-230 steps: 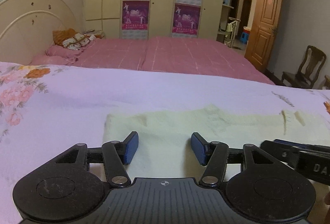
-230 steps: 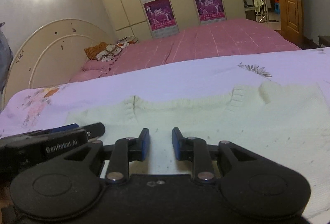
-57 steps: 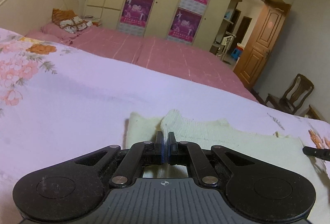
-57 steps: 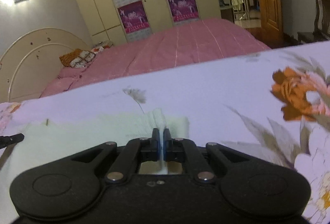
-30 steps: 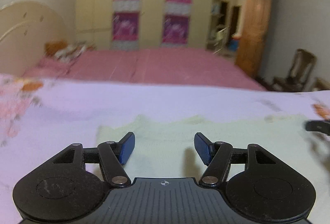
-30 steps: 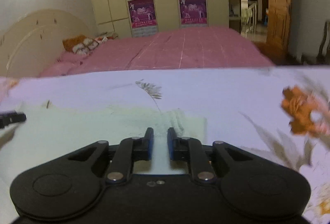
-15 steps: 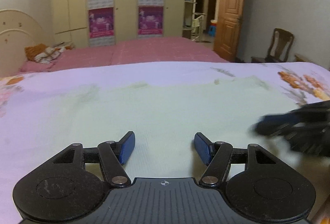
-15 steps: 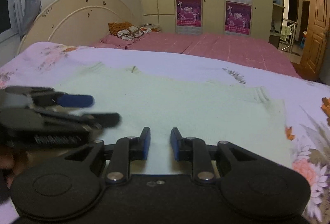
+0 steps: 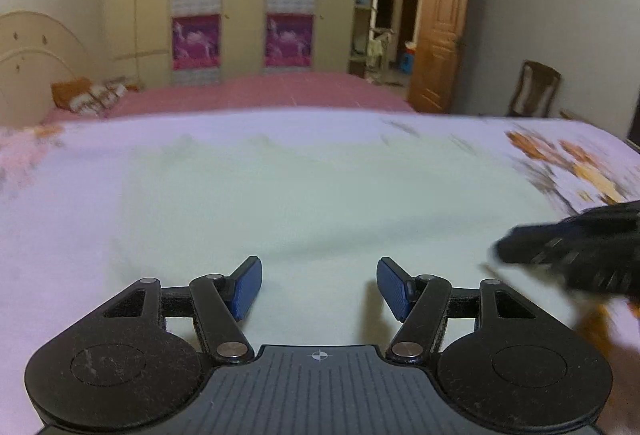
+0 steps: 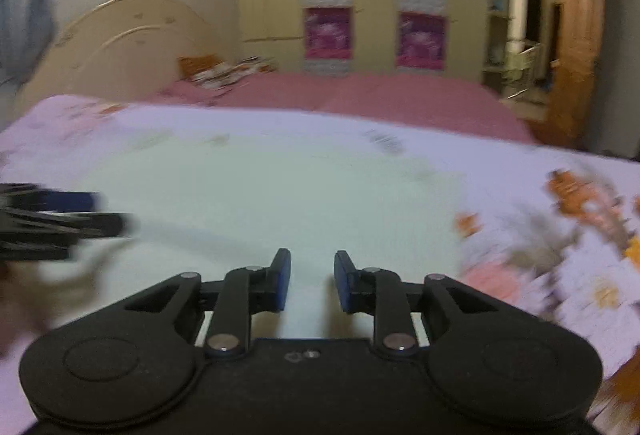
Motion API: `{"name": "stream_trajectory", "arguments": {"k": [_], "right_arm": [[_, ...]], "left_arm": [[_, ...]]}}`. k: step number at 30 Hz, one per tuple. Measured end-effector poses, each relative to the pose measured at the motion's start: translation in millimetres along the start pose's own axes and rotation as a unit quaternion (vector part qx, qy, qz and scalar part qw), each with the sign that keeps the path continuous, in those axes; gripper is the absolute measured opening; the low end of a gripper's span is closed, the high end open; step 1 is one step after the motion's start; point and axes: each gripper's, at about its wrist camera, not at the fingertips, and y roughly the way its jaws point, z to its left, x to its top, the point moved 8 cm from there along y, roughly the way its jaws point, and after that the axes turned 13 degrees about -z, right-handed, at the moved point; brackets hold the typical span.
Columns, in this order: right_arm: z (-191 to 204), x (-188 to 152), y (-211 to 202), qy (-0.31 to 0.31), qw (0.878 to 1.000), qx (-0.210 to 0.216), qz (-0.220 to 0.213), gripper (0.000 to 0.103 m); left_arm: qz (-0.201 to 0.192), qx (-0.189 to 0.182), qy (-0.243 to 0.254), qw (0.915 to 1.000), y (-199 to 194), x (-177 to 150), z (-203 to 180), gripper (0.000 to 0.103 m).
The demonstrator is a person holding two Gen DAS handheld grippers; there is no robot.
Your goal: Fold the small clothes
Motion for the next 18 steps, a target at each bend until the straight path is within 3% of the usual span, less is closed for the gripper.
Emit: {"name": "stream_trajectory", "arguments": {"k": [3, 7, 10, 13, 18], "right_arm": [[31, -25, -10, -0.010, 0.999, 0.025, 0.020, 0.024], [43, -36, -23, -0.036, 0.999, 0.012, 0.013, 0.026], [23, -37, -37, -0.036, 0.999, -0.017, 0.015, 0.025], [-24, -43, -55, -0.014, 0.996, -0.091, 0.011, 0.025], [-35, -40, -57, -0.002, 0.995, -0.098, 0.016, 0.024]], "left_arm": [[0.003, 0.005, 0.017, 0.9998, -14, -20, -14, 0.064], [0.007, 0.024, 0.008, 0.9997, -34, -21, -2, 0.064], [0.008, 0.049, -0.001, 0.9988, -56, -29, 24, 0.064], [0.005, 0.071, -0.021, 0.9972, -72, -36, 52, 0.064], [0.000, 0.087, -0.040, 0.9954, -71, -29, 51, 0.064]]}}
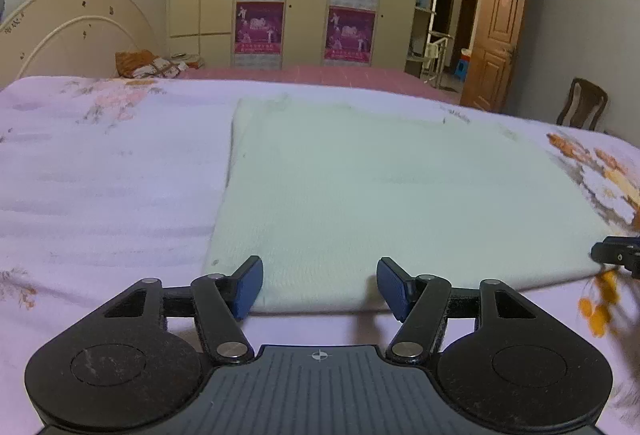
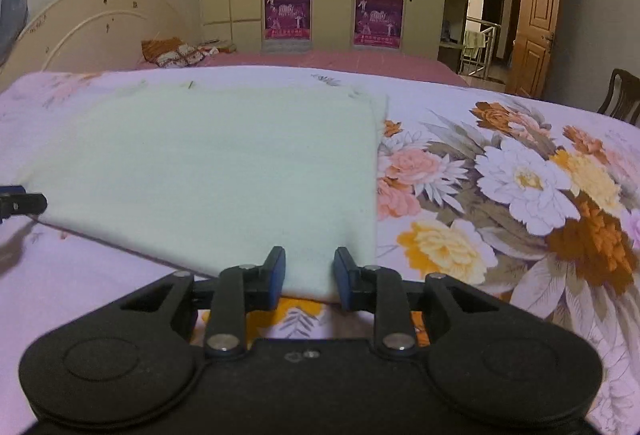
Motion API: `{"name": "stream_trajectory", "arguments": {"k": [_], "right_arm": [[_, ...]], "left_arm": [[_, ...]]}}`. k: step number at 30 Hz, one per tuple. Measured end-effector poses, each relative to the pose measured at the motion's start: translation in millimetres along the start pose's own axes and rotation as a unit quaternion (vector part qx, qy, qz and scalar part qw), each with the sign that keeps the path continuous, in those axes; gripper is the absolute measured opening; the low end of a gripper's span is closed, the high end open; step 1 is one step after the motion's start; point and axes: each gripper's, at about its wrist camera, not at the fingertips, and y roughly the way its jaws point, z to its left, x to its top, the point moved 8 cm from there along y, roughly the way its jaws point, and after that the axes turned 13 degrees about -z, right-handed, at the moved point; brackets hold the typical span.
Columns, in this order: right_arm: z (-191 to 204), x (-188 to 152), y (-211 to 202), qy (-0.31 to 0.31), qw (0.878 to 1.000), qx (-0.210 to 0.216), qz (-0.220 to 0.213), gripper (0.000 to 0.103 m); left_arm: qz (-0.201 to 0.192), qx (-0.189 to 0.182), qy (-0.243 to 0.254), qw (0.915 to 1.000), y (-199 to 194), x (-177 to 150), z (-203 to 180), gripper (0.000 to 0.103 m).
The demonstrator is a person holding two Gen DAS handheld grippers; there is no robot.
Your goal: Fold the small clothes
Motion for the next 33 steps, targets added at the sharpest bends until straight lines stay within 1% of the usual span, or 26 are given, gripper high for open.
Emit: {"name": "stream_trajectory", "arguments": {"k": [2, 3, 4, 6, 7, 9, 11, 12, 13, 14, 16, 18, 20, 22, 23, 24, 25, 26, 27, 28, 29, 30, 31, 32, 33], "right_arm": [[8, 11, -5, 0.018, 1.000, 0.008, -0.018, 0.024], [11, 9, -9, 0.018, 1.000, 0.010, -0.023, 0.025], [12, 6, -8, 0.013, 1.000, 0.008, -0.018, 0.026], [9, -10, 2, 0.014, 1.000, 0.008, 0.017, 0.026], [11, -11, -1, 0.008, 1.000, 0.008, 0.008, 0.026], [11, -6, -5, 0.010, 1.000, 0.001, 0.008, 0.026], [9, 1, -11, 0.025, 1.000, 0.003, -0.015, 0.026], [10, -1, -10, 0.023, 1.000, 0.004, -0.012, 0.027], [10, -7, -5, 0.017, 1.000, 0.001, 0.007, 0.027], [10, -13, -2, 0.011, 1.000, 0.001, 0.015, 0.027], [11, -9, -5, 0.011, 1.000, -0.001, 0.017, 0.027], [9, -3, -11, 0.032, 0.999, 0.002, 0.013, 0.027], [6, -1, -18, 0.044, 0.999, 0.002, 0.008, 0.027], [5, -1, -26, 0.045, 0.999, 0.001, 0.006, 0.027], [4, -1, -29, 0.044, 0.999, 0.000, 0.004, 0.027], [3, 0, -33, 0.046, 0.999, -0.001, 0.001, 0.027], [3, 1, -36, 0.049, 0.999, 0.000, -0.002, 0.027], [2, 3, -38, 0.054, 0.999, 0.001, -0.004, 0.027], [3, 5, -38, 0.057, 0.998, 0.002, -0.005, 0.027], [4, 8, -39, 0.060, 0.998, 0.004, -0.007, 0.027], [6, 11, -38, 0.062, 0.998, 0.009, -0.010, 0.027], [9, 15, -37, 0.064, 0.998, 0.015, -0.013, 0.027], [13, 18, -36, 0.066, 0.998, 0.020, -0.016, 0.027], [17, 23, -34, 0.069, 0.997, 0.030, -0.019, 0.027], [20, 26, -32, 0.072, 0.996, 0.037, -0.022, 0.027]], "left_arm": [[0.005, 0.006, 0.000, 1.0000, 1, -3, -1, 0.064], [0.016, 0.010, 0.002, 0.9998, 3, -9, -1, 0.064], [0.017, 0.010, 0.007, 0.9998, 3, -14, -1, 0.064], [0.014, 0.012, 0.020, 0.9996, 2, -17, -4, 0.064], [0.017, 0.012, 0.021, 0.9995, 4, -14, -4, 0.064], [0.020, 0.013, 0.019, 0.9995, 3, -13, -5, 0.064], [0.018, 0.014, 0.024, 0.9995, 1, -13, -5, 0.064], [0.017, 0.015, 0.026, 0.9994, 1, -13, -5, 0.064], [0.017, 0.016, 0.027, 0.9994, 1, -13, -6, 0.064], [0.019, 0.016, 0.027, 0.9993, 1, -13, -5, 0.064], [0.022, 0.015, 0.027, 0.9993, 0, -12, -5, 0.064], [0.026, 0.015, 0.028, 0.9992, -1, -10, -4, 0.064], [0.028, 0.021, 0.020, 0.9992, -8, -5, -3, 0.064], [-0.005, 0.020, -0.001, 0.9998, -29, 7, -1, 0.064], [-0.014, 0.018, -0.014, 0.9996, -36, 10, 2, 0.064], [-0.015, 0.018, -0.049, 0.9985, -44, 9, 7, 0.064], [-0.010, 0.010, -0.092, 0.9957, -47, 5, 12, 0.064], [-0.006, 0.000, -0.140, 0.9901, -49, 0, 17, 0.063], [-0.001, -0.008, -0.200, 0.9798, -48, -8, 24, 0.063], [0.006, -0.011, -0.238, 0.9712, -45, -15, 28, 0.063], [0.013, -0.018, -0.296, 0.9550, -39, -24, 34, 0.063], [0.010, -0.020, -0.338, 0.9407, -36, -29, 39, 0.063], [-0.001, -0.023, -0.371, 0.9285, -32, -32, 43, 0.063], [-0.010, -0.024, -0.395, 0.9184, -28, -34, 46, 0.063], [-0.019, -0.022, -0.412, 0.9108, -23, -34, 48, 0.063]]}}
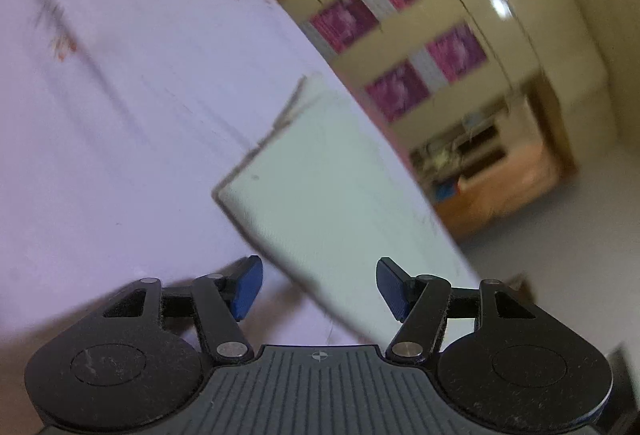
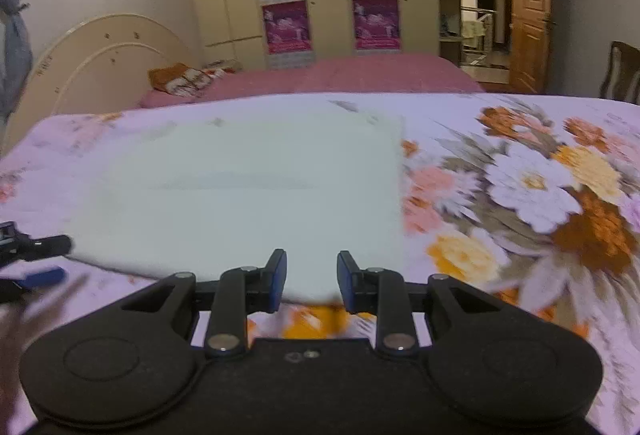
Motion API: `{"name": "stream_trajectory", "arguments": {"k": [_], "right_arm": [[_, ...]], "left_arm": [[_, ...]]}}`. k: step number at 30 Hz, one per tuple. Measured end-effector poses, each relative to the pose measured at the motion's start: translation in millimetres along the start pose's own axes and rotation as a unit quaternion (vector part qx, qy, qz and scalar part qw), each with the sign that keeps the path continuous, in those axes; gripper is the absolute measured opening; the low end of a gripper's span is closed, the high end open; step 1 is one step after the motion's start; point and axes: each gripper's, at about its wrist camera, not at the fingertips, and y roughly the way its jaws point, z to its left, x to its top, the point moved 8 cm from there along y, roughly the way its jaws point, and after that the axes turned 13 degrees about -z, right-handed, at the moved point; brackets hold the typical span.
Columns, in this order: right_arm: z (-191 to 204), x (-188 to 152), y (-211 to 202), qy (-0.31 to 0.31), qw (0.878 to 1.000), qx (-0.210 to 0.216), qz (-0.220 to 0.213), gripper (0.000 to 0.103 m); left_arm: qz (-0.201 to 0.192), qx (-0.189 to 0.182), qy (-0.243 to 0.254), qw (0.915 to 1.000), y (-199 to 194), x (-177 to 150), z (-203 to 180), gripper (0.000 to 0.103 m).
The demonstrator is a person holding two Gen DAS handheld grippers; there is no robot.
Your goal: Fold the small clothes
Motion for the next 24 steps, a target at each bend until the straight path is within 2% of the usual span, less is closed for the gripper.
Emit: {"name": "stream_trajectory", "arguments": {"k": [2, 4, 6, 9, 11, 13, 14, 15, 19, 21, 23, 24], "right_arm": [[7, 6, 10, 0.010, 1.000, 0.018, -0.003, 0.027], [14, 11, 26, 0.020, 0.999, 0.041, 0.001, 0.018], [23, 16, 43, 0.017, 0.998, 0.052, 0.000, 0.010], [33, 23, 75, 0.016, 0.998, 0.063, 0.000, 0.007], [38, 26, 98, 0.020, 0.998, 0.067, 0.004, 0.006], [43, 27, 113, 0.025, 0.997, 0.069, 0.008, 0.005], [45, 29, 120, 0.023, 0.997, 0.070, 0.008, 0.005], [48, 29, 125, 0.022, 0.997, 0.071, 0.008, 0.005], [58, 33, 136, 0.018, 0.997, 0.079, 0.004, 0.004], [63, 29, 140, 0.010, 0.997, 0.082, 0.005, 0.003], [62, 10, 159, -0.002, 0.997, 0.065, 0.048, 0.000], [62, 6, 161, -0.006, 0.997, 0.066, 0.042, 0.000]], "left_arm": [[-0.006, -0.006, -0.025, 0.9997, 13, 2, -1, 0.063], [-0.018, -0.007, -0.036, 0.9992, 27, 6, -4, 0.063], [-0.033, -0.003, -0.041, 0.9986, 41, 7, -5, 0.052], [-0.036, 0.004, -0.058, 0.9977, 69, 10, -3, 0.032], [-0.036, 0.011, -0.062, 0.9973, 87, 14, -1, 0.026], [-0.038, 0.008, -0.070, 0.9968, 100, 18, -2, 0.025], [-0.037, 0.007, -0.068, 0.9970, 105, 18, -3, 0.013], [-0.034, 0.008, -0.066, 0.9972, 108, 17, -4, 0.009], [-0.064, -0.024, -0.048, 0.9965, 91, 25, -22, 0.007], [-0.053, -0.005, -0.050, 0.9973, 99, 22, -15, 0.007], [-0.036, 0.017, -0.048, 0.9980, 108, 19, -3, 0.007], [-0.033, 0.013, -0.049, 0.9982, 110, 19, -2, 0.007]]}}
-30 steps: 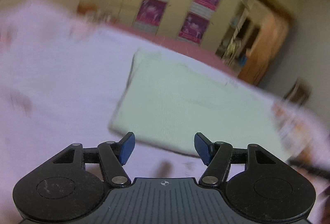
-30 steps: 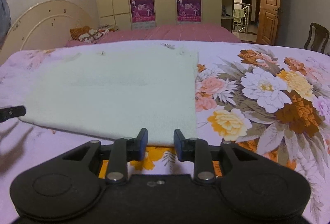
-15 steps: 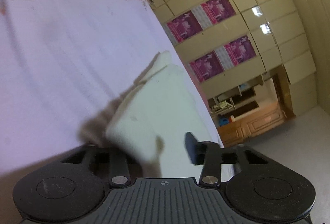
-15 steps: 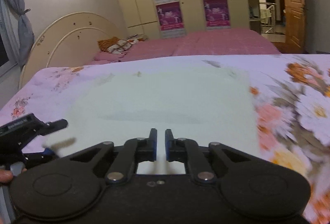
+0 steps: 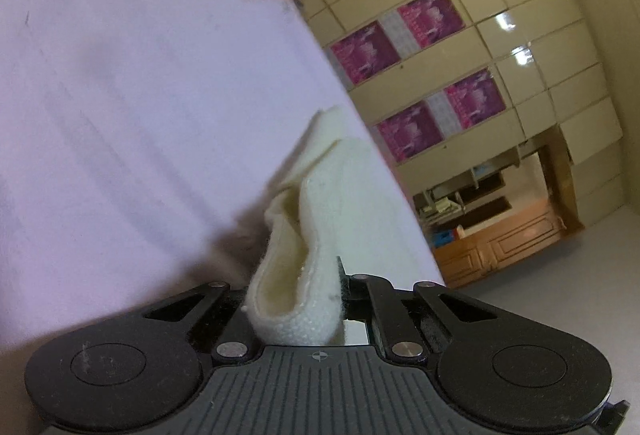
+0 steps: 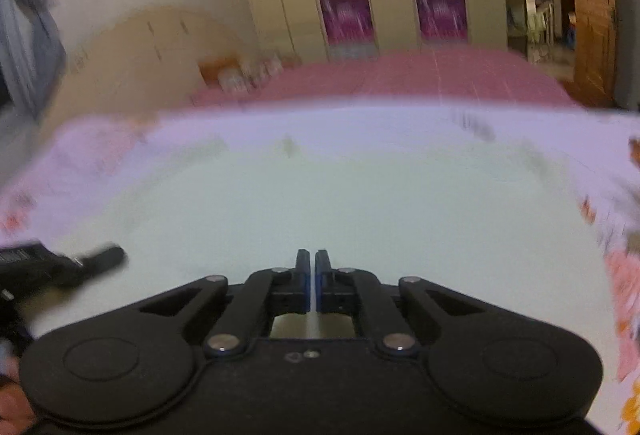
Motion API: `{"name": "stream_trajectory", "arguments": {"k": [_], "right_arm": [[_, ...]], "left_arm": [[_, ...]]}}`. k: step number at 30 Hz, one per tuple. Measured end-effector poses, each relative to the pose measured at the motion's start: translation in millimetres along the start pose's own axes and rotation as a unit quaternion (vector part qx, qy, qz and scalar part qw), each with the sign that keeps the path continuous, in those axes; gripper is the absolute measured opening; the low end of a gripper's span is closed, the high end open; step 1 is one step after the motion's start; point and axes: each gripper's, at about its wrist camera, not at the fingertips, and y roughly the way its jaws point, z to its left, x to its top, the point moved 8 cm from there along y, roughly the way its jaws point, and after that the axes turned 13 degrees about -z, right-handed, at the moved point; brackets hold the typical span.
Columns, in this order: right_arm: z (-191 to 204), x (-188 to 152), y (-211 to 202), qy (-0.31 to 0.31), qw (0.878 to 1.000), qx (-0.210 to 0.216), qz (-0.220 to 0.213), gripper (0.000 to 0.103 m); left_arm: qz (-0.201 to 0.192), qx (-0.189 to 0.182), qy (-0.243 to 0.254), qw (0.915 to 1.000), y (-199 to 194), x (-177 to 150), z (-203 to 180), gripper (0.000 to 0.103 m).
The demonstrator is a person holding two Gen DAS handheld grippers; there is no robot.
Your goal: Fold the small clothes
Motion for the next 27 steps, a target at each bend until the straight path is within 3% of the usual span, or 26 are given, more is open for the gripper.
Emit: {"name": "stream_trajectory", "arguments": {"k": [5, 7, 11, 15, 19, 23, 25, 26, 27], "right_arm": [[1, -2, -3, -0.010, 1.000, -0.002, 0.001, 0.000], [1, -3, -3, -0.006, 1.000, -0.003, 0.000, 0.000], [-4, -2, -3, 0.025, 1.000, 0.000, -0.001, 0.000], [-17, 3, -5, 0.082, 0.997, 0.008, -0.002, 0.000], [-64, 16, -44, 0.186, 0.981, -0.014, -0.057, 0.008], [-124, 21, -94, 0.246, 0.963, -0.044, -0.101, 0.008], [-152, 19, -118, 0.268, 0.954, -0.060, -0.117, 0.009], [-162, 19, -127, 0.277, 0.951, -0.065, -0.122, 0.012], [-170, 17, -135, 0.284, 0.948, -0.068, -0.126, 0.015]], "left_arm": [[0.009, -0.009, 0.031, 0.9995, 4, 7, -14, 0.007], [0.013, -0.014, 0.066, 0.9977, 2, 12, -29, 0.007], [0.027, -0.041, 0.160, 0.9859, -5, 20, -79, 0.007], [0.044, -0.080, 0.233, 0.9681, -2, 17, -144, 0.007], [0.076, -0.120, 0.293, 0.9454, 6, -4, -205, 0.007], [0.119, -0.144, 0.345, 0.9196, 11, -48, -250, 0.007], [0.156, -0.149, 0.365, 0.9056, 12, -85, -261, 0.007], [0.180, -0.142, 0.382, 0.8951, 17, -107, -264, 0.010], [0.198, -0.131, 0.396, 0.8870, 20, -123, -264, 0.028]]}}
